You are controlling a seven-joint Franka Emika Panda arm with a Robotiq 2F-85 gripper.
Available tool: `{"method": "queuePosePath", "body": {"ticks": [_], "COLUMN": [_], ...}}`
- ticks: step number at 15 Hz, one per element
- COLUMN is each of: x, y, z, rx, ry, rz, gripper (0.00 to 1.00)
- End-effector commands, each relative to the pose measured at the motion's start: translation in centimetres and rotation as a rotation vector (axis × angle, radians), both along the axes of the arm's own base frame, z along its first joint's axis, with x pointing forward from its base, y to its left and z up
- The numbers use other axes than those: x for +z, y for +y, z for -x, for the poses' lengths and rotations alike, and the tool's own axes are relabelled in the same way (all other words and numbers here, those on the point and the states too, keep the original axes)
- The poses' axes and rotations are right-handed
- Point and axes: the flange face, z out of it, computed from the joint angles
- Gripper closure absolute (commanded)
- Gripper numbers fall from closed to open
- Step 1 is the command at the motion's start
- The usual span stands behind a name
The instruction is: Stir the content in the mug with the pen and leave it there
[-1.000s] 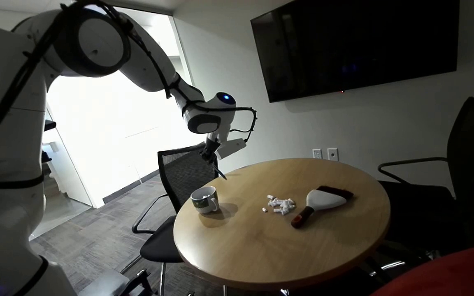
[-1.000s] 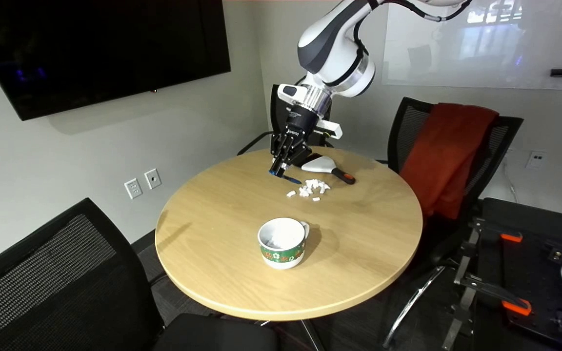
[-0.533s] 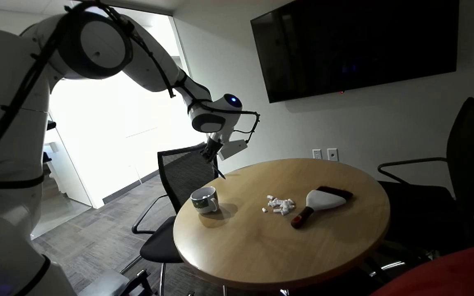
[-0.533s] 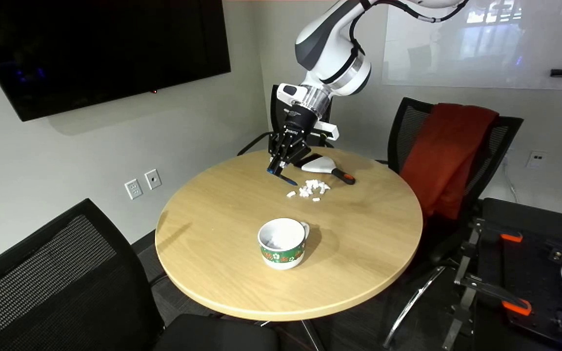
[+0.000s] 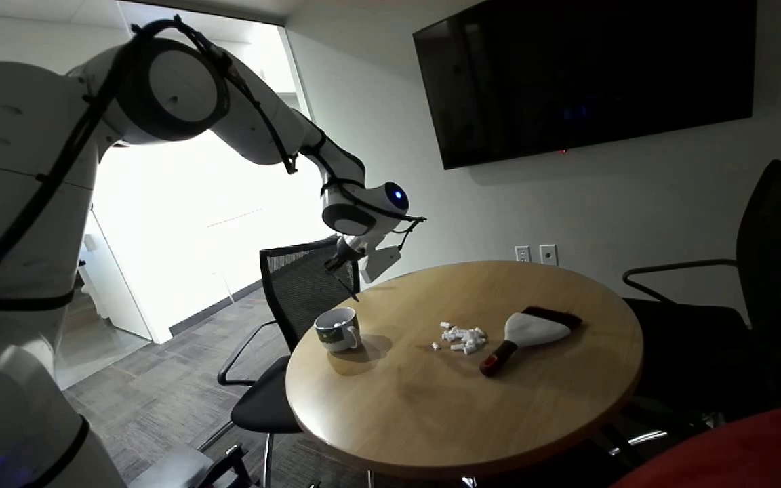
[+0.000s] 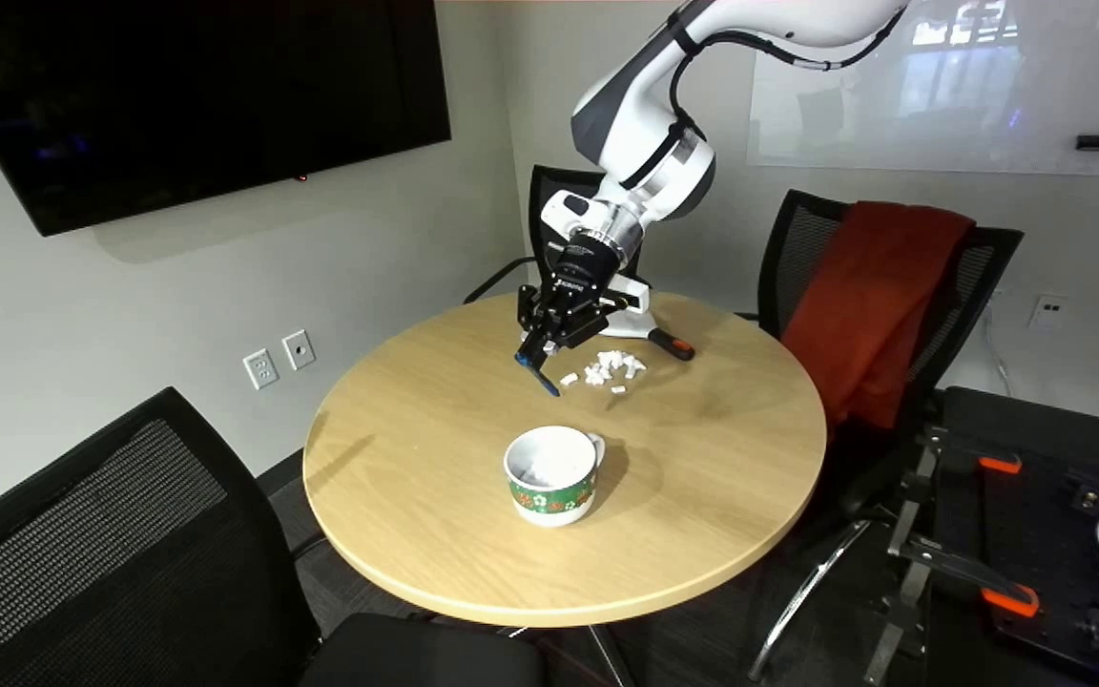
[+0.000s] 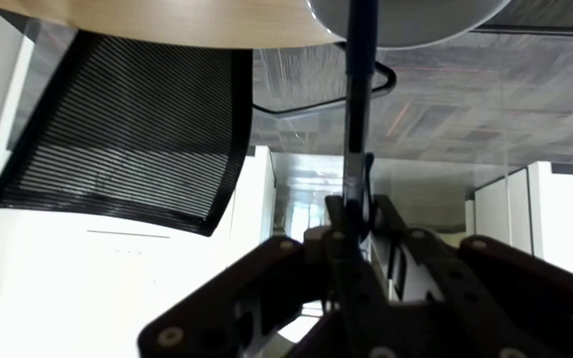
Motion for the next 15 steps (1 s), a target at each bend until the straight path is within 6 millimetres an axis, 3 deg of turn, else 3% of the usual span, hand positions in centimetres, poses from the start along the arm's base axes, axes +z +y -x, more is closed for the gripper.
{"method": "queuePosePath", "body": {"ticks": [1,4,7,8,12,13,15], "x": [-0.6,-2.2,-4.9,-3.9,-5.8,-5.7,-6.4], "y": [0.5,0.3,-0.3,-0.5,-0.3,-0.3,-0.2], "z": [0.2,0.6,0.1,1.1,0.6,0.5,0.4], "rx": [0.122,0.208,0.216,0.194,0.201,0.202,0.204], "ry": [-0.023,0.013,0.03,0.046,0.051,0.049,0.057], "rz": [-0.161,-0.268,-0.254,-0.237,-0.237,-0.236,-0.23], "gripper": [0.96,0.96,0.96,0.83,0.83,0.96,0.96]}}
